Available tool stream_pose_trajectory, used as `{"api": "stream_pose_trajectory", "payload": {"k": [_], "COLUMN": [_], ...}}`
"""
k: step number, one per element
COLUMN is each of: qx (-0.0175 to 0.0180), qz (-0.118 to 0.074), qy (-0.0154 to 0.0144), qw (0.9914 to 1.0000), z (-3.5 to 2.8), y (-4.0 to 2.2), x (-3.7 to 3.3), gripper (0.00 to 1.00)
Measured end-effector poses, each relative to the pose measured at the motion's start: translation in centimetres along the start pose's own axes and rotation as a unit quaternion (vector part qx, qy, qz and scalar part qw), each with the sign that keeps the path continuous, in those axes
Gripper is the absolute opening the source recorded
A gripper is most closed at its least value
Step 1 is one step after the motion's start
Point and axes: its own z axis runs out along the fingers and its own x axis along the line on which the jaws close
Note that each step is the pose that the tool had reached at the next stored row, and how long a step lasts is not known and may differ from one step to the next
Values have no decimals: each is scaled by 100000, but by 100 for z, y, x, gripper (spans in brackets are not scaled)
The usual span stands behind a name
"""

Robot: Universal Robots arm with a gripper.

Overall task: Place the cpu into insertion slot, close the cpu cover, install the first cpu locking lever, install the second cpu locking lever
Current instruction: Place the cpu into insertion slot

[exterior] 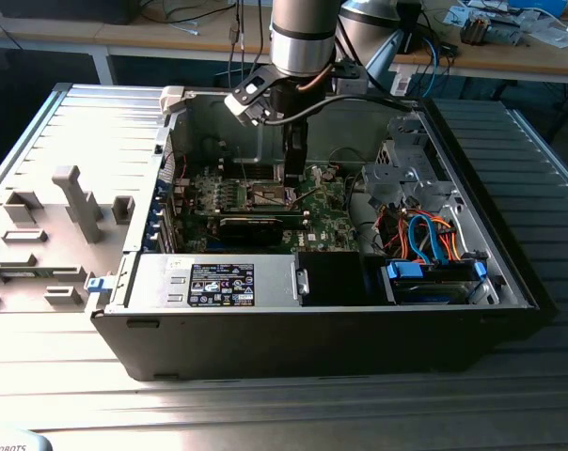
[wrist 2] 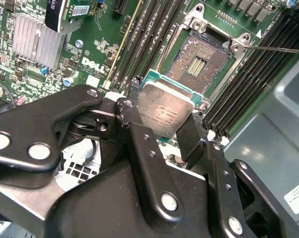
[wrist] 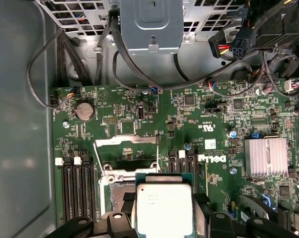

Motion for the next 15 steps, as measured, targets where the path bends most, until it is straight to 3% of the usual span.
{"api": "stream_pose_trajectory", "payload": {"k": [15], "qx": [62], "qz": [1725], "qy": [-199], "qw": [99985], "z": [0], "y": [0], "x": [0], "gripper": [54]}}
